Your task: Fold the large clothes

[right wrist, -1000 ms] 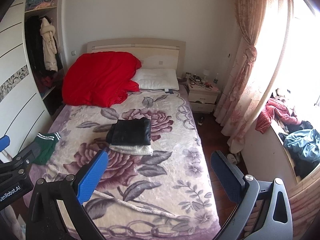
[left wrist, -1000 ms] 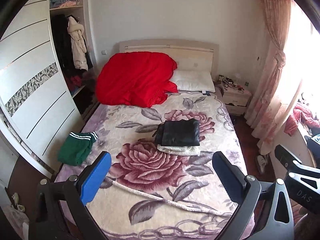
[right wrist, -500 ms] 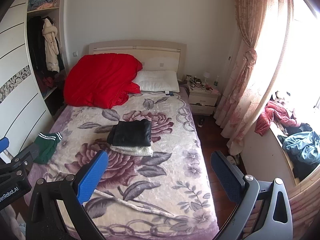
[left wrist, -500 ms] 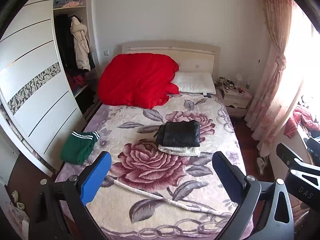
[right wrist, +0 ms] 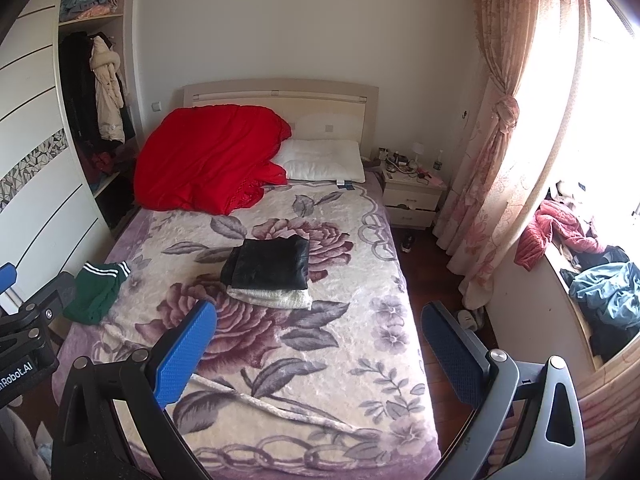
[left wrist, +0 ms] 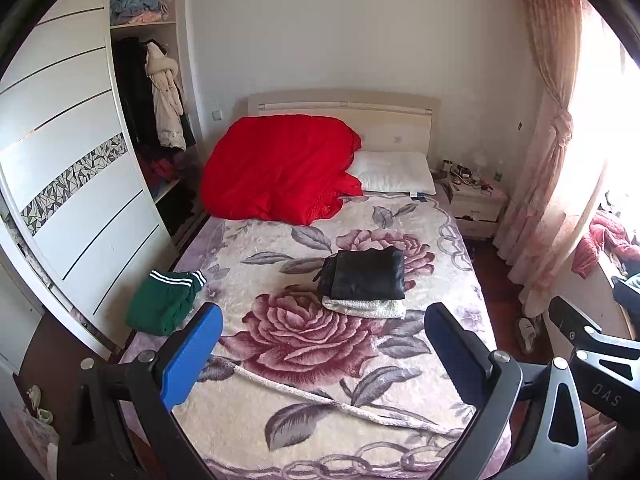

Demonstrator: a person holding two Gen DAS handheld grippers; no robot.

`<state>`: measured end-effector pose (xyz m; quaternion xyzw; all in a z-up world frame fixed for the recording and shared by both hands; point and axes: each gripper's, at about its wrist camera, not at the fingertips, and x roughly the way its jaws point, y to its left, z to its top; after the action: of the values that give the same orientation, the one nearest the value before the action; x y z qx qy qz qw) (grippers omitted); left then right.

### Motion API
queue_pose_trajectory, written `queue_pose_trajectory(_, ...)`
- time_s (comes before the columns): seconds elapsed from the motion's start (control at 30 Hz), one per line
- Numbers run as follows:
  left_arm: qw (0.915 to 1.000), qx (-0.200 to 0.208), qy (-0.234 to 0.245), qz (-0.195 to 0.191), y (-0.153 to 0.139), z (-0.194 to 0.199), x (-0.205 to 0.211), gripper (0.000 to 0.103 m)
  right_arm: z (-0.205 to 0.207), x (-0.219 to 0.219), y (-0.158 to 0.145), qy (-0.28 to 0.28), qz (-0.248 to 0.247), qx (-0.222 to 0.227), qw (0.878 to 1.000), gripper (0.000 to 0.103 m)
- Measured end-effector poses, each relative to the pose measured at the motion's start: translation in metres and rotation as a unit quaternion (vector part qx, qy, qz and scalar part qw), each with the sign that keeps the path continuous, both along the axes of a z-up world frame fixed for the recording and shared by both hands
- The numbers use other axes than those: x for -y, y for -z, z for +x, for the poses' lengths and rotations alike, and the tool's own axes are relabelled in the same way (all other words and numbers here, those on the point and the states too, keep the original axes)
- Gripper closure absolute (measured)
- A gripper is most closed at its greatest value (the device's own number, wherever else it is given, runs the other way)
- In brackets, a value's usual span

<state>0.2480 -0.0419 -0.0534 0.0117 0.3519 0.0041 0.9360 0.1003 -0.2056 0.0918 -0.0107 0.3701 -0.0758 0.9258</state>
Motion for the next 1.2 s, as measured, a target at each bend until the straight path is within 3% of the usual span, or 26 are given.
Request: queue_pose_trajectory(1.2, 0.9999, 0.007, 0.015, 0.000, -0.011, -0.004, -0.001, 0.000, -0.022, 0.003, -0.011, 0.018, 0.005, 0.016, 1.000, 0.000)
